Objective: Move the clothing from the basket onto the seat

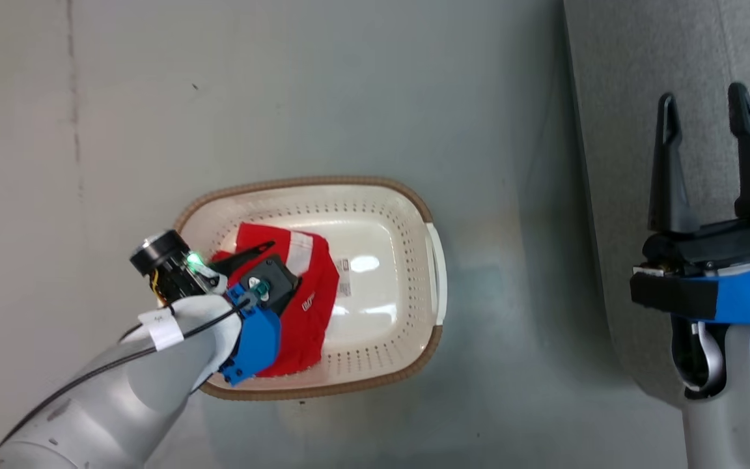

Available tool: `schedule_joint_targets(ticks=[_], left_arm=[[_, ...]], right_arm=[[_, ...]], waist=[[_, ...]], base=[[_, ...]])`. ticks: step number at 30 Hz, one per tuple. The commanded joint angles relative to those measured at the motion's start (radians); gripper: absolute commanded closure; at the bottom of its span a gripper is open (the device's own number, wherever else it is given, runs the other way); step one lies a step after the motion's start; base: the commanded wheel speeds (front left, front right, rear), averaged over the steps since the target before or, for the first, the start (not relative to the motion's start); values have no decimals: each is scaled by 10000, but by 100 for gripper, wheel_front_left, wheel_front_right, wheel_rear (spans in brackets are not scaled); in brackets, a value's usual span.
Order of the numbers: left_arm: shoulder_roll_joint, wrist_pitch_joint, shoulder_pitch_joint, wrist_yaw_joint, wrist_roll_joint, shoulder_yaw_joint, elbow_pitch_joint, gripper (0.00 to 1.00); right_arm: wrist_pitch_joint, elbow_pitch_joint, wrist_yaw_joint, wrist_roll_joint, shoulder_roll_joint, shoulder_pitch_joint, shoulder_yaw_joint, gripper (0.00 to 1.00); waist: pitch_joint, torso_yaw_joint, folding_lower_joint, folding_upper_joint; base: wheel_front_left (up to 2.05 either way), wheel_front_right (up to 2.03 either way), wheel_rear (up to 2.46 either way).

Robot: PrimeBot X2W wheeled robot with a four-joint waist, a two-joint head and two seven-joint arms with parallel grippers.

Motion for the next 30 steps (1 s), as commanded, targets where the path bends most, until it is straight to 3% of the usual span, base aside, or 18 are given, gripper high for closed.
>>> schedule_joint_targets(ticks=[1,15,24,30], left_arm=[[103,256,-344,-3,24,-85,82,0],[434,3048,-638,-4,2342,-153,575,0],[533,3794,-1335,-4,2186,-155,994,0],[296,4095,-1522,-4,2443,-155,1234,0]], right_arm=[[-13,-135,5,-18,16,-295,36,0],[-13,-841,5,179,16,-901,78,0],[-13,-1273,5,110,16,-867,-29,0],[-13,-1502,5,23,16,-774,-146,0]], waist=[[873,-389,-3,0],[2937,-1061,-3,0],[3900,-1164,-3,0],[4257,-1088,-3,0]], base=[[0,0,0],[0,0,0],[0,0,0],[0,0,0]])
